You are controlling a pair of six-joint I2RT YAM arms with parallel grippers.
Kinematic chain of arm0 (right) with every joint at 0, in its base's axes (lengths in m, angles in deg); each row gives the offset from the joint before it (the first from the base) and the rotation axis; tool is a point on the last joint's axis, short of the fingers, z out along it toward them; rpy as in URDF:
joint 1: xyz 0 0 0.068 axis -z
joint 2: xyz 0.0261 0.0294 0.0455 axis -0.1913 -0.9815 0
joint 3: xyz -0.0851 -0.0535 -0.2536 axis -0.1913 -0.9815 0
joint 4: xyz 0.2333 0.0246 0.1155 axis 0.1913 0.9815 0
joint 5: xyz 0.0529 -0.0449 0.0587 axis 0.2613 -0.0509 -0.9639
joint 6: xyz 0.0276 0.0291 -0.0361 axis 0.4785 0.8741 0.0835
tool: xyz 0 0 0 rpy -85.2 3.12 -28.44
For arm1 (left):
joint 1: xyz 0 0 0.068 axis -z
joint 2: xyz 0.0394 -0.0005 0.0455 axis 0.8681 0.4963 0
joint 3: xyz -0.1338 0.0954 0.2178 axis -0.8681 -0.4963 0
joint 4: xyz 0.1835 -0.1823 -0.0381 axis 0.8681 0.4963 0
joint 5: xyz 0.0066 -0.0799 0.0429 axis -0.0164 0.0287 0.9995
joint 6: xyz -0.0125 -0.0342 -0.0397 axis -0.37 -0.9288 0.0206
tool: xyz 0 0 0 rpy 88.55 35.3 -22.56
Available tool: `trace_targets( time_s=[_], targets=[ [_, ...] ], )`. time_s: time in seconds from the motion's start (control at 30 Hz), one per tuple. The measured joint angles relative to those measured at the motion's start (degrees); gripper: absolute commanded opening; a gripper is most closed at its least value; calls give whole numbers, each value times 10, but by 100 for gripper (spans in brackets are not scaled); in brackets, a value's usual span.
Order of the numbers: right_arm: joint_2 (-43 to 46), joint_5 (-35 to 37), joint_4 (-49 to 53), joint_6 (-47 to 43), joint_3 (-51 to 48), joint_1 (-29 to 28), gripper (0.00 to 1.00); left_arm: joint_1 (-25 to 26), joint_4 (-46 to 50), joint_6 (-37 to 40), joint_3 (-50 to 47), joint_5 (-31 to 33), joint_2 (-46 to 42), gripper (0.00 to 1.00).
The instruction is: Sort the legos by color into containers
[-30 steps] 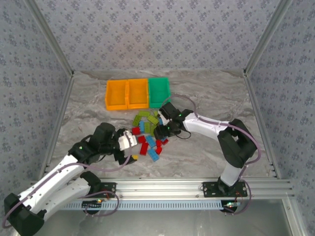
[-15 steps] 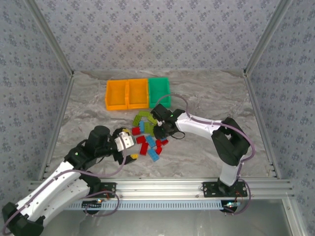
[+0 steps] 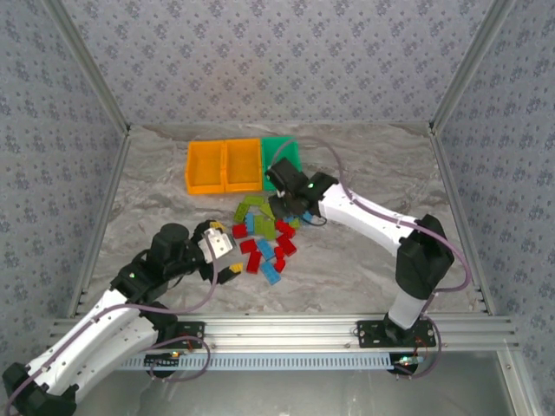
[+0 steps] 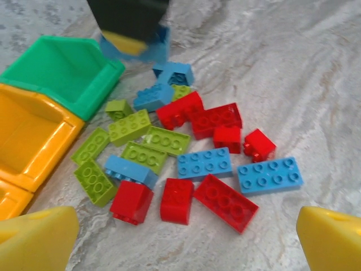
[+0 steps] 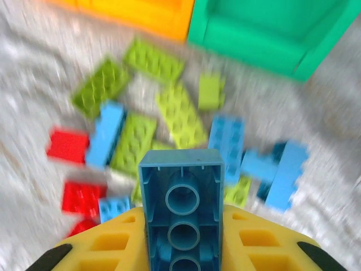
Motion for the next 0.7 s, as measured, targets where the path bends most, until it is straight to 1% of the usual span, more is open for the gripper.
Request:
trace_targets(
  time_s=[0.07,0.13,0.23,0.33,0.43,0.5,0.57,0.63,0.7],
  targets=[
    [-17,11,-9,-1,51,26,31,-2,-14,-19,-4,20,1,99],
    [-56,24,-23,-7,112,53,31,-4,-24,-39,-4,44,3,99],
    [-153,42,-40,-16,220,88,31,-5,-30,-61,-4,80,11,99],
    [-256,52,-34,-20,318,108,32,-7,-34,-79,-4,114,21,99],
    [-339,54,-23,-23,384,117,39,-9,-34,-90,-4,138,28,99],
    [-375,54,-3,-28,416,119,43,-13,-35,-95,-4,145,30,99],
    [-397,54,15,-33,441,119,46,-19,-38,-99,-4,150,33,97],
    [-401,53,35,-38,457,119,50,-30,-46,-108,-4,152,39,94],
    [-397,50,43,-41,470,119,50,-44,-54,-123,-4,152,50,93]
  ],
)
